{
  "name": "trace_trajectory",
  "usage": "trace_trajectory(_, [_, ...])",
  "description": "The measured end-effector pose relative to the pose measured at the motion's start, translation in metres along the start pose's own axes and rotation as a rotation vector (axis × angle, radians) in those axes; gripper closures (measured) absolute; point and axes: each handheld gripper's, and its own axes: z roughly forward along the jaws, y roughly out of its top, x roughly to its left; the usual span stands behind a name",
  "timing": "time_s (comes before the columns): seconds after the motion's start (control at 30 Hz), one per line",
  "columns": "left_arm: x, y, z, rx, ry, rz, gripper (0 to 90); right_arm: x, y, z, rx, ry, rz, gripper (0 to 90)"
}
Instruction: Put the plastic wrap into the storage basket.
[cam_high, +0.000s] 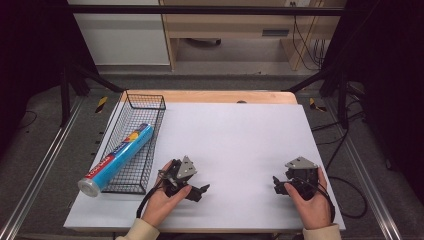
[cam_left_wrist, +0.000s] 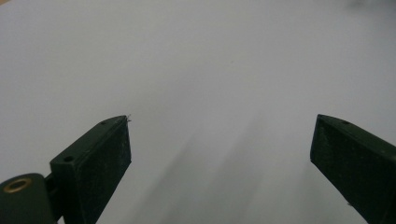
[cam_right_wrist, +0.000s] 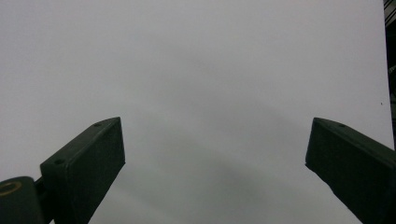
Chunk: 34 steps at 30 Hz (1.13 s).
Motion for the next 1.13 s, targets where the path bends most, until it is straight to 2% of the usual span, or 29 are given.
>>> trace_trajectory(0.17, [0.007,-0.009,-0.005,-0.002,-0.001,-0.031,5.2,0.000,0.000,-0.001,0.000,-0.002,0.004,5.0])
trace_trajectory(0.33, [0.009,-0.014,-0.008,-0.001,0.002,-0.032,5.0,0.001,-0.002,-0.001,-0.001,-0.001,0.001,5.0])
trace_trajectory(0.5, [0.010,-0.020,-0.011,-0.015,-0.014,-0.037,4.8,0.001,-0.003,-0.002,-0.010,0.003,0.007,5.2])
trace_trajectory(0.7, [0.010,-0.026,-0.014,-0.042,-0.016,-0.050,4.8,0.002,-0.006,-0.003,-0.033,0.044,0.034,5.5])
trace_trajectory(0.87, [0.010,-0.026,-0.014,-0.049,-0.019,-0.085,4.7,0.005,-0.008,-0.003,-0.052,0.080,0.053,5.8])
trace_trajectory(1.13, [0.008,-0.021,-0.024,-0.075,-0.013,-0.068,4.6,0.002,-0.012,0.001,-0.114,0.114,0.047,6.0])
